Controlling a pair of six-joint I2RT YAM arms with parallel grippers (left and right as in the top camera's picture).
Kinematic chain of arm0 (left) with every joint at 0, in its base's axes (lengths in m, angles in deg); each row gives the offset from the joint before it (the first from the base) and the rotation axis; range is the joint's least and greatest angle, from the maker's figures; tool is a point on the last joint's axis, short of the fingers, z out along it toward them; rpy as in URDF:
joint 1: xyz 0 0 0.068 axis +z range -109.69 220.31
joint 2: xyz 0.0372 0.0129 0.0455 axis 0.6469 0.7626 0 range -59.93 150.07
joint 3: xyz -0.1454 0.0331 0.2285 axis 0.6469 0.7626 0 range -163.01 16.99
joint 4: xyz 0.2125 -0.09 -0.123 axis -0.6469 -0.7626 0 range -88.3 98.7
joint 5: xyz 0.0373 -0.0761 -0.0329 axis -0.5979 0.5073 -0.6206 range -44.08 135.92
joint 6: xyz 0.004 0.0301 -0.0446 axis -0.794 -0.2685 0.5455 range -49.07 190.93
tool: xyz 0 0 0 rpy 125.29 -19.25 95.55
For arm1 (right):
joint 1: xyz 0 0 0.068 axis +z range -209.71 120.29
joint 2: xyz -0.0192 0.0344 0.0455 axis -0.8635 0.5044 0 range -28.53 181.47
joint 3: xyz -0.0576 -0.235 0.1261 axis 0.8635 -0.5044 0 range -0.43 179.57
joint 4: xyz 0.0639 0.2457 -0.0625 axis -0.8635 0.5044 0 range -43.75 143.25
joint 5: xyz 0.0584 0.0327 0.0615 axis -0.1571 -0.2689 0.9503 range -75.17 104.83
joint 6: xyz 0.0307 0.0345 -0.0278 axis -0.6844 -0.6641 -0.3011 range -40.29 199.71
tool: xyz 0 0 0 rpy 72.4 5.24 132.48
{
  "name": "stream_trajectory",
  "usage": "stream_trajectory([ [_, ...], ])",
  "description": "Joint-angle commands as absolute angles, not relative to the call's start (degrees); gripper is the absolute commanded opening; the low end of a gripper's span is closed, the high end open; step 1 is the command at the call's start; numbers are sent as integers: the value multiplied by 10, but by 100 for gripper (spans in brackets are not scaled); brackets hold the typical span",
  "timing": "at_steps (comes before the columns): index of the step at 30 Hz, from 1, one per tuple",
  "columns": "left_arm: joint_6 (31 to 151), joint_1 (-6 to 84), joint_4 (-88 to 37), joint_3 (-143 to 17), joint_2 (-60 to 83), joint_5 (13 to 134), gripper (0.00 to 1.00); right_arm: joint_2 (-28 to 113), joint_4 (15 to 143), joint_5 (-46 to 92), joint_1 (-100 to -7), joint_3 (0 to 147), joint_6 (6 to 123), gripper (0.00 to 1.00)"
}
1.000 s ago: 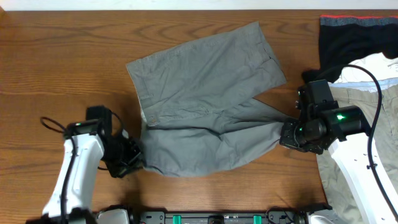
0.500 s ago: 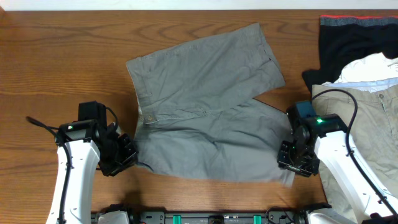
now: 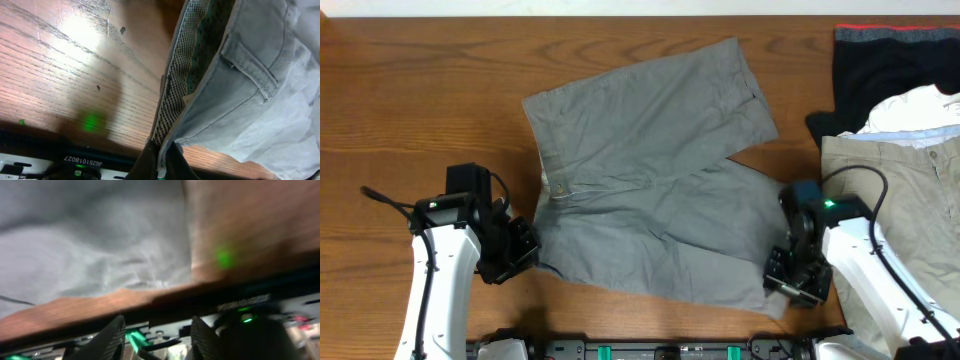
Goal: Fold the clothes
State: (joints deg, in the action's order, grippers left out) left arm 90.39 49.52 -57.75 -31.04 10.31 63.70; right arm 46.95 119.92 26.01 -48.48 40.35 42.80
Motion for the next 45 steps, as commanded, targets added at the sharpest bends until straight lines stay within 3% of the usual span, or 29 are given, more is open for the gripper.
stream_trajectory([
  [1, 898, 495, -581, -319, 100, 627, 6, 468, 1190, 322, -479, 365, 400, 41],
  [6, 898, 495, -580, -319, 100, 627, 6, 468, 1153, 336, -476, 312, 367, 38],
  [11, 898, 495, -579, -319, 100, 628, 6, 468, 1084, 334, -476, 277, 332, 49],
  [21, 898, 495, -581, -319, 100, 628, 6, 468, 1004, 273, -477, 264, 304, 46],
  [28, 898, 495, -581, -319, 100, 628, 6, 468, 1007, 254, -477, 264, 304, 32],
  [30, 898, 495, -581, -319, 100, 628, 6, 468, 1007, 254, -477, 264, 304, 14],
  [32, 898, 495, -581, -319, 100, 628, 6, 468, 1007, 254, -477, 264, 304, 6],
  [38, 896, 495, -586, -320, 100, 629, 6, 464, 1021, 270, -477, 281, 333, 1],
  [45, 895, 495, -640, -338, 58, 634, 6, 411, 1150, 271, -477, 407, 382, 1],
])
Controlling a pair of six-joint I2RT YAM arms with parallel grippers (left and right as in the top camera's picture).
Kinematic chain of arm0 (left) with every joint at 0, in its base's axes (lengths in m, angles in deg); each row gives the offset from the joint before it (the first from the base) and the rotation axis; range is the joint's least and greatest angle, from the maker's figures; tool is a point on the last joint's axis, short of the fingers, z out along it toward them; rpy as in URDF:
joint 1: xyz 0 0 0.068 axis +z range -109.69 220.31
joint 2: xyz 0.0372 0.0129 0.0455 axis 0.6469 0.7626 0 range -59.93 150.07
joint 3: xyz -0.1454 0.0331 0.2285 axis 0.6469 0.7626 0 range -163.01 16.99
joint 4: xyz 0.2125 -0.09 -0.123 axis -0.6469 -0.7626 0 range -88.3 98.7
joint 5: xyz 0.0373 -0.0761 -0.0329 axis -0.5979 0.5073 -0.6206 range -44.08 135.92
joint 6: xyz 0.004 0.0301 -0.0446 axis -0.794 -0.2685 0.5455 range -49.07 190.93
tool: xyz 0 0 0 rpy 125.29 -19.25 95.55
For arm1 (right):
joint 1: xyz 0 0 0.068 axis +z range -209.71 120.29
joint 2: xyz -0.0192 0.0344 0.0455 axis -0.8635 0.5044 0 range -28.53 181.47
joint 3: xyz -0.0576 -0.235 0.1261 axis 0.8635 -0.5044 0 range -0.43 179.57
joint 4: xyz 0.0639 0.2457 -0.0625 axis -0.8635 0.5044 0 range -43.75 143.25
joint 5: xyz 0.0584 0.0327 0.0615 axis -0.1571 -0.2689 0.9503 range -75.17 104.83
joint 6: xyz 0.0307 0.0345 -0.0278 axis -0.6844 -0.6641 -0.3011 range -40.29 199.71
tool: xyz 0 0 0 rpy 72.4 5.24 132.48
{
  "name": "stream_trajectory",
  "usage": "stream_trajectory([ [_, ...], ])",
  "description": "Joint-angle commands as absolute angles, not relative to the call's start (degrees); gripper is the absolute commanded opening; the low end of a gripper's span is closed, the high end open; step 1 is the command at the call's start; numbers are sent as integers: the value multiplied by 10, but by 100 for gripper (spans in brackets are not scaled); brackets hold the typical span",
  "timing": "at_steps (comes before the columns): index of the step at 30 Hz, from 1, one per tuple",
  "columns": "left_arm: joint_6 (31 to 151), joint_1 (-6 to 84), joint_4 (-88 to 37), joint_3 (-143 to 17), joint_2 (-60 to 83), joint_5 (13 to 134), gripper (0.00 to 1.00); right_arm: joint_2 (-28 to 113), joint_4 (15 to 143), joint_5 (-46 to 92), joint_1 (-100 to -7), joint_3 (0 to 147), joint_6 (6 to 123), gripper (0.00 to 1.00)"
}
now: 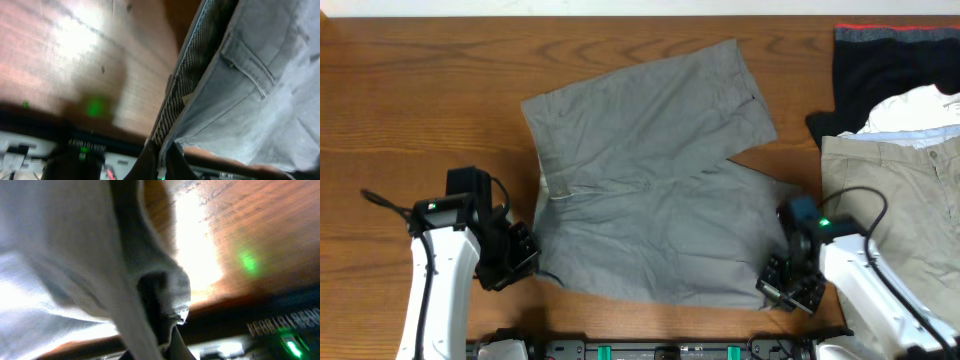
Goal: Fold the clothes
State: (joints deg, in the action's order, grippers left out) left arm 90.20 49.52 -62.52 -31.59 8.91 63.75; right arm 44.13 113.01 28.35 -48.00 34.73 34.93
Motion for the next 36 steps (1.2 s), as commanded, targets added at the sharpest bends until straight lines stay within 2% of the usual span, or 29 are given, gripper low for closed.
stream_trajectory([
  [1, 901, 495, -648, -339, 45, 634, 6, 401, 1170, 269, -477, 433, 387, 1],
  [7, 923, 495, -674, -339, -26, 634, 6, 382, 1223, 266, -478, 575, 402, 1],
  [14, 915, 495, -665, -356, -33, 633, 6, 423, 1154, 254, -519, 685, 423, 1],
  [20, 914, 495, -596, -386, -10, 632, 6, 509, 992, 324, -554, 721, 440, 1],
  [25, 898, 495, -486, -395, 26, 645, 6, 594, 810, 428, -556, 736, 438, 1],
  [28, 875, 495, -420, -395, 52, 667, 6, 640, 705, 466, -556, 737, 399, 1],
  [36, 871, 495, -275, -395, 158, 671, 6, 743, 473, 467, -555, 737, 312, 1],
])
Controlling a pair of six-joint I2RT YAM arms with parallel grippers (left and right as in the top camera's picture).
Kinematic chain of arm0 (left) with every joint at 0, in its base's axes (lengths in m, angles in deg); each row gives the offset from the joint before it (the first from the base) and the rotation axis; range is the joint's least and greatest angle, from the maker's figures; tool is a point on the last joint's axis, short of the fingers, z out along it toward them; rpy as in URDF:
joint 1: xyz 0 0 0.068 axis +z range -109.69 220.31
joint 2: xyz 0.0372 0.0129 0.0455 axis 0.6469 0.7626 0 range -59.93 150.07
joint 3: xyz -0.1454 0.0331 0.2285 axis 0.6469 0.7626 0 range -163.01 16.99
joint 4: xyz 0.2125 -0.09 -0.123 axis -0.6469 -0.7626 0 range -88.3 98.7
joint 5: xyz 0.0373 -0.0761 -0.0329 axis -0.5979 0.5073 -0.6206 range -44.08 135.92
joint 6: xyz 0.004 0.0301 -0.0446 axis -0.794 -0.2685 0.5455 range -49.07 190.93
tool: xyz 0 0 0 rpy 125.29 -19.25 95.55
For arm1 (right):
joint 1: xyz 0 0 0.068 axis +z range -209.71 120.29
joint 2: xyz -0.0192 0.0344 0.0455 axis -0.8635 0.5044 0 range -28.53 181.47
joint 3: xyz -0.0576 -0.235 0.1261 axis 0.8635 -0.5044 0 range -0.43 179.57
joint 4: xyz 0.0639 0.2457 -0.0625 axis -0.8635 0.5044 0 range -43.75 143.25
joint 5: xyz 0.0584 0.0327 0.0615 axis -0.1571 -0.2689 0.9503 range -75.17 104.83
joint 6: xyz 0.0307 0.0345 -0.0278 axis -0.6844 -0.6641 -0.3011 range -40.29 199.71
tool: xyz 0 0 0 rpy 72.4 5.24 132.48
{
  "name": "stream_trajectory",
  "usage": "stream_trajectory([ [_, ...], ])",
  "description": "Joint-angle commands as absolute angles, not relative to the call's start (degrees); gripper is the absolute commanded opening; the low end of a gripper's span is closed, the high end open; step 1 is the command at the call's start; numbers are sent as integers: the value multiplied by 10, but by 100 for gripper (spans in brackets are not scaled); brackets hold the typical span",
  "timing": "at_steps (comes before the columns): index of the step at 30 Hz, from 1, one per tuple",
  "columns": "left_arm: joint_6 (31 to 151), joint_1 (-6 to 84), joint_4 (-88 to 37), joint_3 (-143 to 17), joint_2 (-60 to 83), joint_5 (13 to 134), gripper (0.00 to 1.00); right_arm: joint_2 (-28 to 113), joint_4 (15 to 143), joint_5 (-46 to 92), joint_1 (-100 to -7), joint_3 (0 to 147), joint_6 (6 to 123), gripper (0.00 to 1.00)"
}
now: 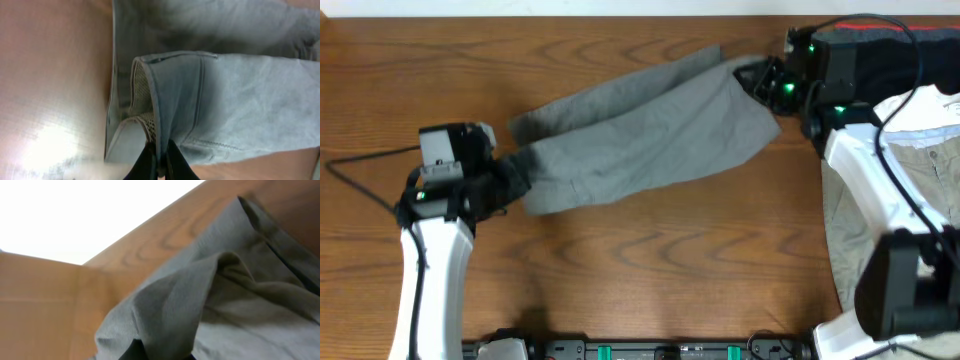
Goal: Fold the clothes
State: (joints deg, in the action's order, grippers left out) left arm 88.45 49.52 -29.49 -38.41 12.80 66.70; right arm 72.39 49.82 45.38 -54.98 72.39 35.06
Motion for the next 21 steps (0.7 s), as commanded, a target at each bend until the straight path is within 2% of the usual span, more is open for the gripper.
stream_trajectory([
  [1, 871, 495, -252, -395, 175, 671, 6, 758, 438, 465, -555, 737, 303, 1],
  [11, 893, 495, -107, -395, 283, 666, 6, 837, 331, 394, -551, 737, 275, 1],
  [17, 907, 495, -65, -395, 310, 609, 6, 873, 298, 392, -548, 737, 275, 2],
  [19, 915, 495, -51, -395, 314, 581, 6, 889, 274, 390, -543, 737, 275, 7],
  [21, 927, 495, -48, -395, 314, 550, 6, 902, 252, 390, -537, 737, 273, 7],
])
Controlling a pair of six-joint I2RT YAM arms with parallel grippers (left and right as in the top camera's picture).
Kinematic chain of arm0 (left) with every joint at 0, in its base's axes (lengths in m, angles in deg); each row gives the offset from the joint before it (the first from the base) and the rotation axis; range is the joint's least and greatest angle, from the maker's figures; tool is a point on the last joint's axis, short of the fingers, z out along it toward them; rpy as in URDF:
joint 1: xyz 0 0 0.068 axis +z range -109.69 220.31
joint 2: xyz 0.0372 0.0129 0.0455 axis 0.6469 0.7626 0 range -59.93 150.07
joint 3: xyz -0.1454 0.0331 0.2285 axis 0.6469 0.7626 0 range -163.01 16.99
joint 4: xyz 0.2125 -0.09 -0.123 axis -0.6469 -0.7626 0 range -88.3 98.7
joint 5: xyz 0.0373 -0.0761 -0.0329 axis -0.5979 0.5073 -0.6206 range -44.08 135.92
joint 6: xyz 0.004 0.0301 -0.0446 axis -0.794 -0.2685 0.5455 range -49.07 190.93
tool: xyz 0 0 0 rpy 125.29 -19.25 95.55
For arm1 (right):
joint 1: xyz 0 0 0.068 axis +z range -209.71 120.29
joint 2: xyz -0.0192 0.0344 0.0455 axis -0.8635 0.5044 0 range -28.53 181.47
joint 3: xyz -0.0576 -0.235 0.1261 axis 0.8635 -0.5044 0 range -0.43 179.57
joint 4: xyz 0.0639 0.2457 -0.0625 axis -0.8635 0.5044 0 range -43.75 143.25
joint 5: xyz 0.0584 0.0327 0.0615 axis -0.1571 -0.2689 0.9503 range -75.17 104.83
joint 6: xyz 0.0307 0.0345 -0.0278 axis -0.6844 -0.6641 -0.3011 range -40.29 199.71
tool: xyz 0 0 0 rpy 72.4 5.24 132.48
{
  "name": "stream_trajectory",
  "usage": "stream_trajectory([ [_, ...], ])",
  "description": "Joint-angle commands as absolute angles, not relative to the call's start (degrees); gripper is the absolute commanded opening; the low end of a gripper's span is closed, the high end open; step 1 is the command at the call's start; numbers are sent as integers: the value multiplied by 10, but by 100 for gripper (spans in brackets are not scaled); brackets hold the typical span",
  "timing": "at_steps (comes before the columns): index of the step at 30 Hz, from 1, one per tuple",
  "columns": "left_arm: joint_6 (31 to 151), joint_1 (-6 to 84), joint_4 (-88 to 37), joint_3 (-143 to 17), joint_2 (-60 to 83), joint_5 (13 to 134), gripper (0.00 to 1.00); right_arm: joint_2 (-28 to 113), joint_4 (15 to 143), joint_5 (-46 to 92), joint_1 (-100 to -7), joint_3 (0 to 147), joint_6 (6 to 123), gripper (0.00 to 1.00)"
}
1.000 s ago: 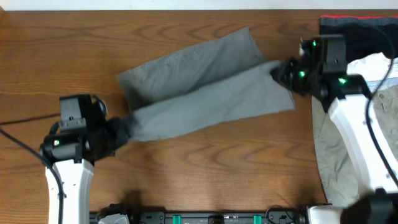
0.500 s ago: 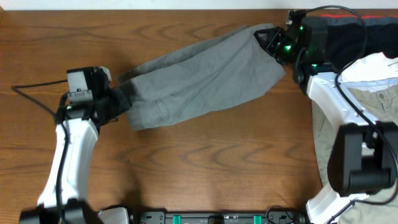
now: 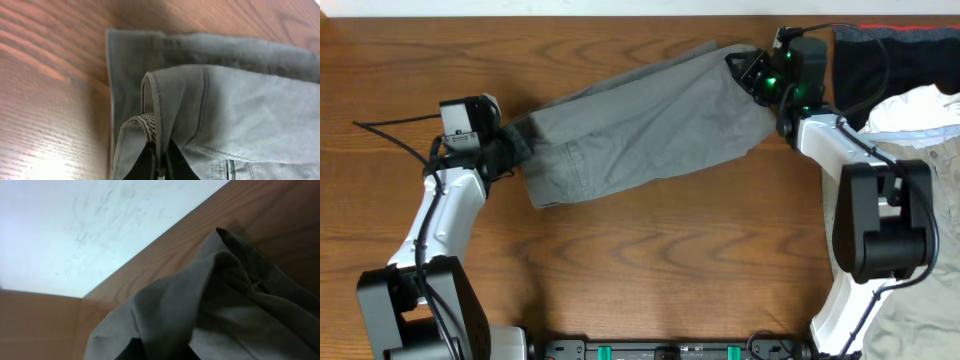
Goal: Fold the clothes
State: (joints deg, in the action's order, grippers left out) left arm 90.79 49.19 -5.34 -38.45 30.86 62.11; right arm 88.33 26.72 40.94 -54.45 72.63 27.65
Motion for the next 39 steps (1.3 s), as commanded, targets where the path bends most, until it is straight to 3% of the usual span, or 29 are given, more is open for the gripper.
stream_trajectory([
  [1, 929, 495, -46, -395, 314, 541, 6, 909, 239, 390, -532, 737, 272, 7],
  [5, 929, 495, -38, -395, 316, 540, 7, 930, 222, 368, -519, 737, 269, 9],
  [9, 929, 495, -31, -395, 322, 540, 14, 939, 220, 340, -514, 737, 270, 9],
  [16, 929, 495, -29, -395, 337, 542, 14, 940, 211, 317, -522, 737, 270, 10],
  [17, 930, 495, -30, -395, 340, 543, 14, 940, 212, 317, -522, 737, 270, 22],
  [19, 940, 495, -32, -395, 341, 542, 23, 940, 211, 329, -522, 737, 272, 57],
  [23, 933, 501, -30, -398, 333, 542, 44, 939, 186, 401, -532, 738, 311, 82],
  [24, 927, 505, -35, -400, 329, 542, 47, 939, 186, 416, -537, 739, 317, 83],
  [29, 907, 523, -86, -411, 299, 550, 52, 939, 236, 533, -575, 758, 368, 80],
  [34, 849, 507, -141, -411, 288, 650, 51, 939, 449, 558, -595, 810, 466, 60],
  [39, 795, 452, -171, -409, 307, 654, 50, 939, 625, 468, -569, 838, 550, 39],
])
